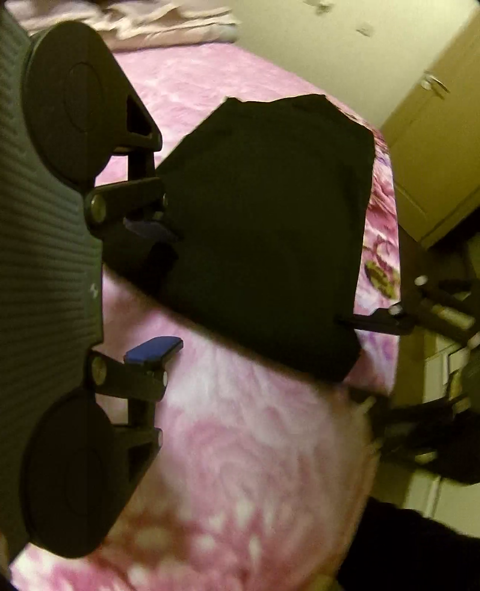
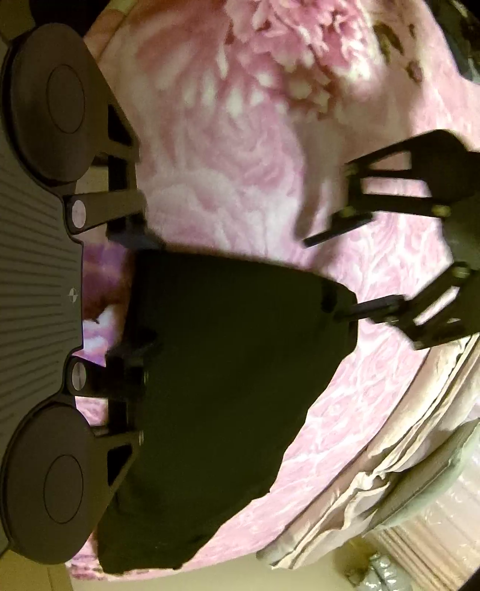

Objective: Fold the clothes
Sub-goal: 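Lift the trouser end with the left gripper while the right gripper grasps it too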

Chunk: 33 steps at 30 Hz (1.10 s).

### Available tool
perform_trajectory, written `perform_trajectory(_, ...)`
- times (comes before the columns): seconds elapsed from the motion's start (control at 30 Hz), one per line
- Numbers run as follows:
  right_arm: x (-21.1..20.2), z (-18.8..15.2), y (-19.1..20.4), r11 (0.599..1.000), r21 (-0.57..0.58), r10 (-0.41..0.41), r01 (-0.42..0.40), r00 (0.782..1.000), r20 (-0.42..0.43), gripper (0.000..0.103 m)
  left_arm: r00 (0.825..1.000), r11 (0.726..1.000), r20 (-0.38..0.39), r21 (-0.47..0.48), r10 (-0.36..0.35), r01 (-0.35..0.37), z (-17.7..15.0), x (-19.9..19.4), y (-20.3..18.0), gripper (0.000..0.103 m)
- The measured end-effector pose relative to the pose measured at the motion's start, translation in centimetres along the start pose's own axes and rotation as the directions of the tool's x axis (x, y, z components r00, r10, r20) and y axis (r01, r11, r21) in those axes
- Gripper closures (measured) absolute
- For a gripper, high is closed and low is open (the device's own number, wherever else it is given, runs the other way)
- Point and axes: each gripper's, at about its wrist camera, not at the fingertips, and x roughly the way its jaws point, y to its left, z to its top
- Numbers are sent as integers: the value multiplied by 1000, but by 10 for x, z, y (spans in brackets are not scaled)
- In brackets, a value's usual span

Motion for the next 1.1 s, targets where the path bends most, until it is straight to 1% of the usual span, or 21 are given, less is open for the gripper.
perform_trajectory(0.03, -5, 0, -6, 1000, 20, -6, 6, 1000, 14, 75, 1000, 1000, -3, 29, 12, -12, 0, 4, -1, 49)
perform_trajectory(0.07, -10, 1, -12, 999, 40, -12, 11, 1000, 28, 76, 1000, 998, -6, 58, 24, -24, 1, 8, -2, 49)
perform_trajectory(0.17, -26, 5, -19, 997, 70, -29, 25, 998, 62, 76, 998, 987, -24, 155, 54, -50, 0, 16, -3, 52)
perform_trajectory(0.2, -29, 7, -19, 997, 71, -32, 27, 997, 69, 76, 998, 983, -34, 178, 56, -50, 0, 18, -2, 64)
perform_trajectory(0.3, -34, 8, -16, 997, 71, -34, 29, 996, 84, 76, 997, 987, -71, 160, 3, 9, 2, 21, 8, 80)
perform_trajectory(0.33, -35, 6, -13, 997, 66, -45, 39, 995, 91, 67, 997, 989, -79, 144, -12, 23, 4, 21, 12, 84)
perform_trajectory(0.37, -36, 4, -8, 997, 56, -65, 59, 993, 103, 41, 997, 993, -80, 117, -24, 33, 5, 19, 16, 85)
perform_trajectory(0.4, -38, 1, -3, 996, 46, -85, 80, 990, 115, 27, 997, 996, -74, 77, -34, 40, 5, 17, 22, 87)
perform_trajectory(0.43, -40, -2, 1, 994, 35, -107, 103, 986, 131, 9, 997, 998, -68, 29, -47, 49, 5, 15, 29, 88)
perform_trajectory(0.53, -32, -7, 5, 993, -16, -109, 113, 982, 155, 8, 995, 993, -52, -93, -82, 77, 5, 10, 48, 90)
perform_trajectory(0.6, -21, -8, 10, 990, -65, -116, 128, 979, 167, 9, 994, 987, -45, -132, -102, 95, 7, 9, 58, 91)
perform_trajectory(0.63, -15, -8, 12, 984, -92, -132, 150, 975, 180, 10, 993, 985, -44, -139, -109, 102, 7, 7, 60, 91)
perform_trajectory(0.67, -9, -8, 12, 979, -111, -146, 169, 971, 189, 26, 992, 984, -45, -140, -115, 108, 8, 6, 62, 91)
perform_trajectory(0.7, -3, -7, 10, 976, -120, -156, 180, 970, 185, 38, 992, 984, -46, -140, -119, 112, 9, 6, 63, 91)
perform_trajectory(0.73, 3, -6, 6, 977, -120, -156, 178, 973, 173, 58, 991, 983, -49, -145, -124, 116, 9, 5, 64, 93)
perform_trajectory(0.77, 6, -6, 1, 979, -110, -151, 170, 975, 161, 75, 990, 981, -51, -150, -129, 120, 10, 3, 65, 94)
perform_trajectory(0.8, 4, -5, -4, 983, -96, -143, 159, 978, 154, 77, 990, 980, -52, -155, -134, 125, 11, 1, 66, 95)
perform_trajectory(0.83, -3, -3, -9, 986, -77, -133, 145, 979, 152, 84, 990, 980, -54, -155, -134, 125, 13, -1, 68, 95)
perform_trajectory(0.87, -9, -1, -15, 990, -58, -122, 132, 981, 151, 86, 989, 980, -55, -154, -134, 124, 16, -4, 70, 95)
perform_trajectory(1.0, -44, 10, -37, 996, 12, -87, 86, 985, 152, 87, 994, 980, -46, -178, -100, 90, 35, -35, 89, 96)
perform_trajectory(1.1, -77, 23, -67, 993, 86, -89, 76, 982, 166, 87, 997, 978, -44, -202, -59, 49, 56, -60, 119, 96)
